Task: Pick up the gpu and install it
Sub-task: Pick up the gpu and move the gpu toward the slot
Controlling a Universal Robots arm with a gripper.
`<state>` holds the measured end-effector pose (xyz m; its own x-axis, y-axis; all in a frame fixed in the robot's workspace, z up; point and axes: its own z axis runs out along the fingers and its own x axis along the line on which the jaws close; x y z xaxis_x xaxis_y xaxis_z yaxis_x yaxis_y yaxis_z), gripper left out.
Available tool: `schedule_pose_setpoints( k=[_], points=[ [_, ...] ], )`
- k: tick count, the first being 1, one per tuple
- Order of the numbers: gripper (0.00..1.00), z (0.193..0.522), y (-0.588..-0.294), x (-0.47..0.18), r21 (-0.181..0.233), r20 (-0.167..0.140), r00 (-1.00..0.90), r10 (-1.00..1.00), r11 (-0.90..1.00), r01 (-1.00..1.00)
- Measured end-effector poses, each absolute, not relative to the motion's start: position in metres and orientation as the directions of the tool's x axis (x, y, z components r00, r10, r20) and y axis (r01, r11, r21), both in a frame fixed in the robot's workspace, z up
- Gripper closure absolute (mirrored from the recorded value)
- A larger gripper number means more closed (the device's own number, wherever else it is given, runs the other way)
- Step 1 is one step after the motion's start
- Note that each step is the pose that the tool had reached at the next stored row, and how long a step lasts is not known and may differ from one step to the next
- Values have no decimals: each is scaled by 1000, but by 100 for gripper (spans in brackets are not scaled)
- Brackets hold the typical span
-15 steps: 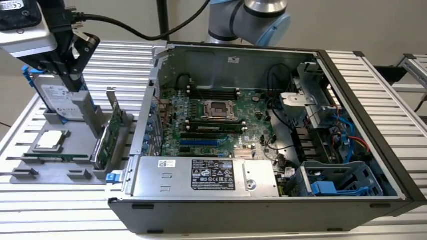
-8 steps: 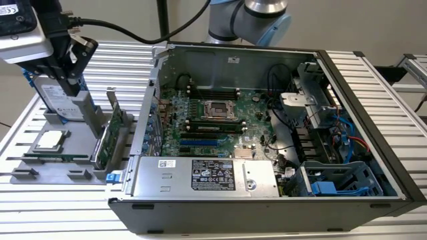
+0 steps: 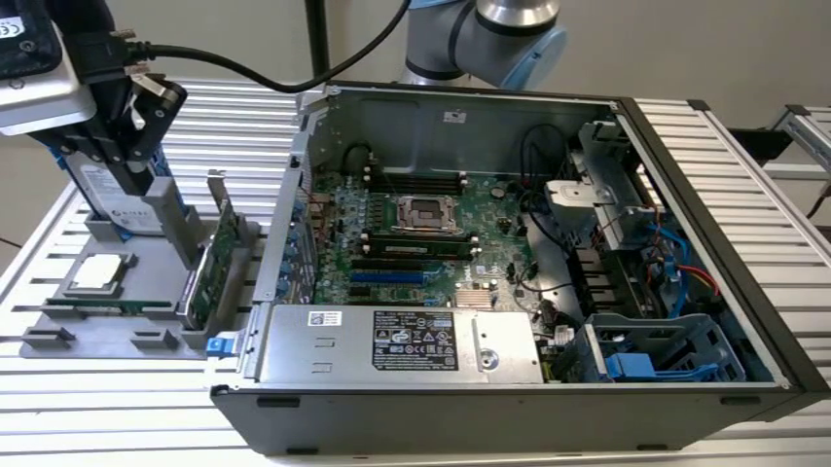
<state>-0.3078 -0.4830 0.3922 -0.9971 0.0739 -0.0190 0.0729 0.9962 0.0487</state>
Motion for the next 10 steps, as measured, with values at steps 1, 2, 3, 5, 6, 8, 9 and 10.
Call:
schedule_pose_setpoints(
  k=[1, 2, 3, 5, 6, 8, 9, 10],
  points=[
    [100, 392, -483, -308, 49, -19, -997, 74, 996, 73],
    [100, 392, -483, -308, 49, -19, -997, 74, 996, 73],
    [100, 392, -483, -308, 49, -19, -997, 74, 996, 73],
    [100, 392, -483, -308, 49, -19, -997, 74, 996, 73],
    [100, 392, -483, -308, 49, -19, -997, 74, 996, 73],
    [100, 392, -483, -308, 49, -19, -997, 74, 996, 73],
    [100, 392, -483, -308, 49, -19, -997, 74, 996, 73],
    [100, 392, -483, -308, 49, -19, -997, 74, 996, 73]
  ],
)
